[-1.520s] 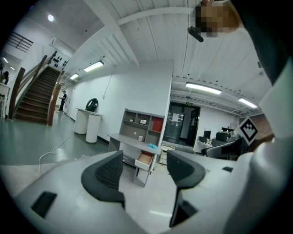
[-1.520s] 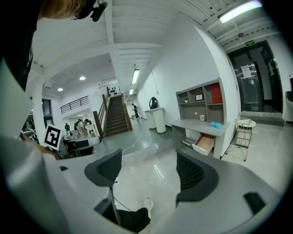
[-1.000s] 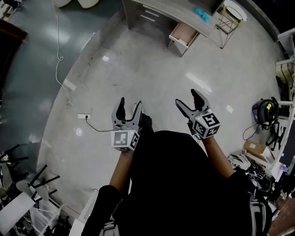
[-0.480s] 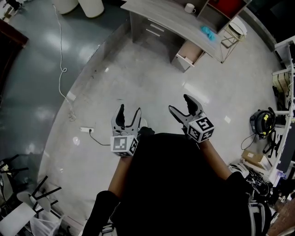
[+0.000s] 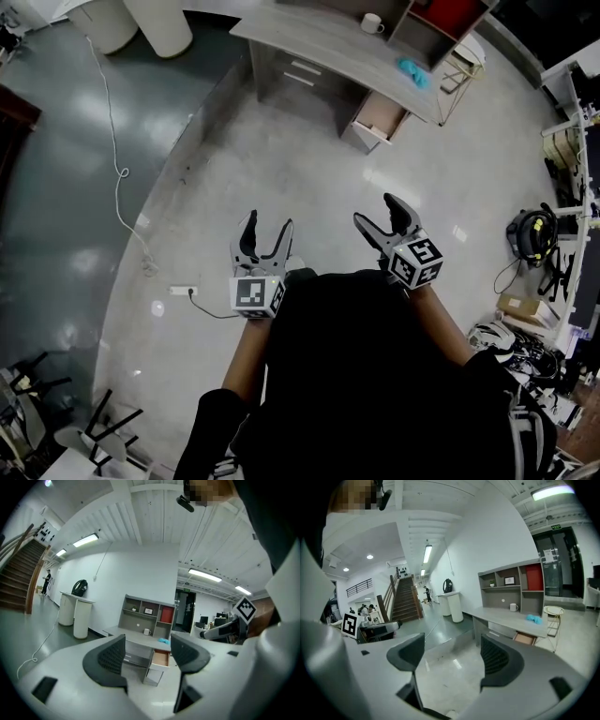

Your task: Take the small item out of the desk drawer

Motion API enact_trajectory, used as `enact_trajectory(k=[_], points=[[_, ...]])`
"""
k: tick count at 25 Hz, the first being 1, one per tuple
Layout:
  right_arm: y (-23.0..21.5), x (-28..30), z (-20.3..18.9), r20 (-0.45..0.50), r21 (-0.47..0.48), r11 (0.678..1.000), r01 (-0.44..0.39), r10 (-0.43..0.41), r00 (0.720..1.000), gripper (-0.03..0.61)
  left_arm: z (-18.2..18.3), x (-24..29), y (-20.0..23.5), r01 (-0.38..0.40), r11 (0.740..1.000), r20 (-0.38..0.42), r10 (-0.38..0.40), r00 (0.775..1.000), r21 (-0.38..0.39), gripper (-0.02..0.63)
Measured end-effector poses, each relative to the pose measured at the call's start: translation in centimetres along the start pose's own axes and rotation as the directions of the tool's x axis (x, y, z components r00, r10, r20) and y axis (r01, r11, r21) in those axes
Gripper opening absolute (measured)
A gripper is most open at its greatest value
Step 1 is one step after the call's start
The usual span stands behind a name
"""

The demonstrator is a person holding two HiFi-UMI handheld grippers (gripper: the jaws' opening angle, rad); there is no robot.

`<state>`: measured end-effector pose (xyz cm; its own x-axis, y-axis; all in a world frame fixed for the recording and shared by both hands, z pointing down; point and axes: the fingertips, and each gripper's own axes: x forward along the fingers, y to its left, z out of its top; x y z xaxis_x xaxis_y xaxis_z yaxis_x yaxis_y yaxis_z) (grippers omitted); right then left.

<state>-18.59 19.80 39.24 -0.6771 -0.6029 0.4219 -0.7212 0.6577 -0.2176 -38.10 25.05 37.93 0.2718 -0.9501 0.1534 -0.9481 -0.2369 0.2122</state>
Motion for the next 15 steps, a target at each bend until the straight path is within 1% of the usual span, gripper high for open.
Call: enact_trajectory(k=[3,10,15], points=[[-0.2,0.6,-0.2,-0.020,0.000,1.000,0.023,-0.023,1.000,0.359,0.0,0.8,1.0,0.015,0.999,0.008,-0.015,1.000,-0.044,0.281],[0.7,1.0,-1.1,-0.068,-0.014,0.999,0.052,-0.053,0.996,0.359,-1.0,1.6,2.3,0.047,0.996,-0.002,-0.048,0.999,-0.073,0.281],[0.2,-0.3,-2.3,-0.077,0.008,0.997,0.080,-0.079,0.994,0.359,-1.6,1.9,1.9,0.059,0.996,-0.016,-0.060,0.998,-0.072,0.281]])
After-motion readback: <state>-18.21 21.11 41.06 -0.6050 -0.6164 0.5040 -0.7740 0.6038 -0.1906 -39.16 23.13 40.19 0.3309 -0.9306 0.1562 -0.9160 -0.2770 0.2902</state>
